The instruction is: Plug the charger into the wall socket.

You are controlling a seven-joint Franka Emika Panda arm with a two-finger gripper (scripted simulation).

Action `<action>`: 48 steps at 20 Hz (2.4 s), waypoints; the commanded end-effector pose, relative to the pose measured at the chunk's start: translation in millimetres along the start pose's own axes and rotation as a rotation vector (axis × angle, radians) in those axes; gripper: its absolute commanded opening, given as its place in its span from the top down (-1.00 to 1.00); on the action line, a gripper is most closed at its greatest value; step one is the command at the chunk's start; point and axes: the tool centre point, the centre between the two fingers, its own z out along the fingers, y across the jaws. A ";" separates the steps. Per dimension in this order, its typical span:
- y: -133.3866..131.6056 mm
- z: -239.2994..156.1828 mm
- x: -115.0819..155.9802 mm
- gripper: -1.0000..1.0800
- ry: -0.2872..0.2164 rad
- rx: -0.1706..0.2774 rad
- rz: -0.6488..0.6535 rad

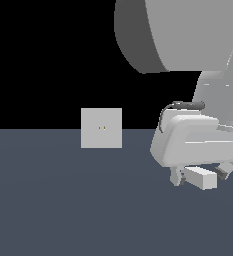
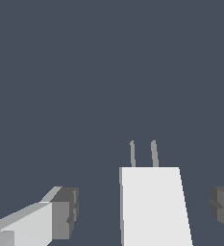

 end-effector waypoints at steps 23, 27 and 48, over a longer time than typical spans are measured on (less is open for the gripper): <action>-26.8 -8.5 8.0 1.00 0.002 -0.015 0.040; -45.8 -15.6 14.9 1.00 0.003 -0.026 0.070; -134.5 -46.5 59.0 1.00 0.008 -0.075 0.212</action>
